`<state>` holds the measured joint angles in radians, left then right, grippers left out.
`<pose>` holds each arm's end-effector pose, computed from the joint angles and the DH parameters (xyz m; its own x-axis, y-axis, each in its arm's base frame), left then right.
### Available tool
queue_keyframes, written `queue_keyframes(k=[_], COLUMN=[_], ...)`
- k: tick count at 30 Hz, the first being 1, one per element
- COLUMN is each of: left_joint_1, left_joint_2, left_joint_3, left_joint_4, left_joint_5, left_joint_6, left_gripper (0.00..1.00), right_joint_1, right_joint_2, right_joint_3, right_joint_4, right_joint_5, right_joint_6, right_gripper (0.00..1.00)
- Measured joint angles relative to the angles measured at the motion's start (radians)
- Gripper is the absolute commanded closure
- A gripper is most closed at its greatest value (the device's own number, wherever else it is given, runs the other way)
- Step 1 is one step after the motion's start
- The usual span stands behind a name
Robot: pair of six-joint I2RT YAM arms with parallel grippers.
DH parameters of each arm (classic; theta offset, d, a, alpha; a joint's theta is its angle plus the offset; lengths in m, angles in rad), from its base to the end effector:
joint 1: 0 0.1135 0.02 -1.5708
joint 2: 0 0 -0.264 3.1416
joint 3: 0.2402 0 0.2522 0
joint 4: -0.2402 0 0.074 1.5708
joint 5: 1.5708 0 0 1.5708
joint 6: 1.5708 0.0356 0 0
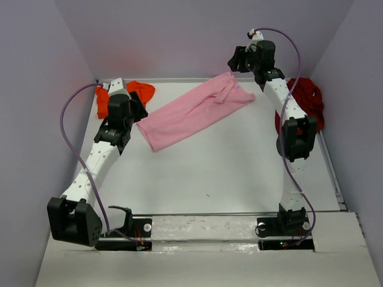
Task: Fold and stack the t-shirts
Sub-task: Fold the tshirt
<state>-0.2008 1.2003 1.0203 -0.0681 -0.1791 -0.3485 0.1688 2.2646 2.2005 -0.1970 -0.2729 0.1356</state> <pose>0.2774 -0.0500 0.3480 -0.2354 -0.2950 -0.9260 -0.0567 0.9554 -0.2899 0.5324 0.1005 0.3327 -0.3087 0.0795 -0.9478 -0.3802 0.9031 0.1995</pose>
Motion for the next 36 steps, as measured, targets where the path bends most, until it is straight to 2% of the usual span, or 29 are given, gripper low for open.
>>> queue_keyframes(k=[4, 8, 18, 26, 36], left_joint_1=[0.0, 0.005, 0.006, 0.007, 0.026], left_joint_2=[0.0, 0.0, -0.017, -0.136, -0.194], left_joint_3=[0.0, 0.0, -0.018, -0.046, -0.058], left_joint_4=[0.006, 0.013, 0.022, 0.031, 0.054], left_joint_5=[0.015, 0.023, 0.031, -0.039, -0.117], left_joint_6=[0.0, 0.0, 0.0, 0.0, 0.0], left_gripper=[0.35, 0.35, 0.35, 0.35, 0.35], right_joint_1=[0.066, 0.209, 0.507, 0.613, 0.641], right_joint_2=[-0.086, -0.089, 0.105, 0.187, 0.217], right_joint_3=[-0.061, -0.158, -0.182, -0.105, -0.081], right_joint_4=[0.004, 0.032, 0.026, 0.026, 0.035], right_joint_5=[-0.022, -0.051, -0.098, -0.105, -0.111], right_joint_6=[0.01, 0.032, 0.109, 0.138, 0.162], right_gripper=[0.44, 0.42, 0.37, 0.37, 0.37])
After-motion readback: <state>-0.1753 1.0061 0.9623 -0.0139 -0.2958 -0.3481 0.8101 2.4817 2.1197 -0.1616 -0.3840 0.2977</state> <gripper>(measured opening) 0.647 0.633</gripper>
